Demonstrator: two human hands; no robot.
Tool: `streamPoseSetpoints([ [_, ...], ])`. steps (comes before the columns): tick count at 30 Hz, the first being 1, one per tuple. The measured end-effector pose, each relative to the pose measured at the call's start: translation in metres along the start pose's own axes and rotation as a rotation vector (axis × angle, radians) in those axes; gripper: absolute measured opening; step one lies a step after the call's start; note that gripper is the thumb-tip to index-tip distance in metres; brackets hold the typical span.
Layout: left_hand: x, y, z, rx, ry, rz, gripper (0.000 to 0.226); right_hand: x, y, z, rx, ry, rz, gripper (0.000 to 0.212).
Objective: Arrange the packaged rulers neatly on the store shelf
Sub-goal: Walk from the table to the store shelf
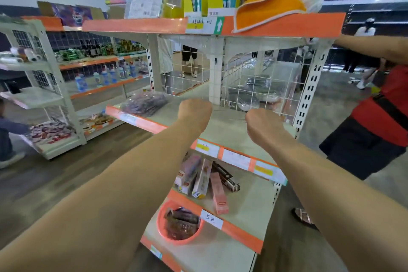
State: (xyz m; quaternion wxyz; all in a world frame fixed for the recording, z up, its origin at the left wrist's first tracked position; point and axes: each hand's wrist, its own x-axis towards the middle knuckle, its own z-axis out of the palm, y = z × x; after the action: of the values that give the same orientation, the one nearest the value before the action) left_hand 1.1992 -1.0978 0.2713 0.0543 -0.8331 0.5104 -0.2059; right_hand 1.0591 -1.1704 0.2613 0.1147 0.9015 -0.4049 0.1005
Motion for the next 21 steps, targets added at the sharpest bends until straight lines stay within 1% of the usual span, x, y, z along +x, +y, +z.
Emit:
streamPoseSetpoints([
  [5, 0.036, 0.001, 0.012, 0.001, 0.002, 0.000, 0.034, 0.032, 0.008, 0.009, 0.014, -0.030, 0.042, 0.032],
  [9, 0.062, 0.006, 0.018, -0.010, -0.009, 0.021, 0.035, 0.052, 0.016, 0.017, -0.010, -0.071, 0.070, 0.030],
  [14, 0.092, 0.009, 0.029, -0.019, -0.030, 0.050, 0.035, 0.078, 0.024, 0.032, -0.017, -0.120, 0.099, 0.034],
  [18, 0.116, 0.003, 0.036, -0.049, -0.063, 0.046, 0.034, 0.104, 0.025, 0.043, -0.061, -0.092, 0.123, 0.022],
  [21, 0.136, -0.005, 0.048, -0.043, -0.029, 0.079, 0.033, 0.126, 0.021, 0.051, -0.090, -0.060, 0.130, 0.019],
])
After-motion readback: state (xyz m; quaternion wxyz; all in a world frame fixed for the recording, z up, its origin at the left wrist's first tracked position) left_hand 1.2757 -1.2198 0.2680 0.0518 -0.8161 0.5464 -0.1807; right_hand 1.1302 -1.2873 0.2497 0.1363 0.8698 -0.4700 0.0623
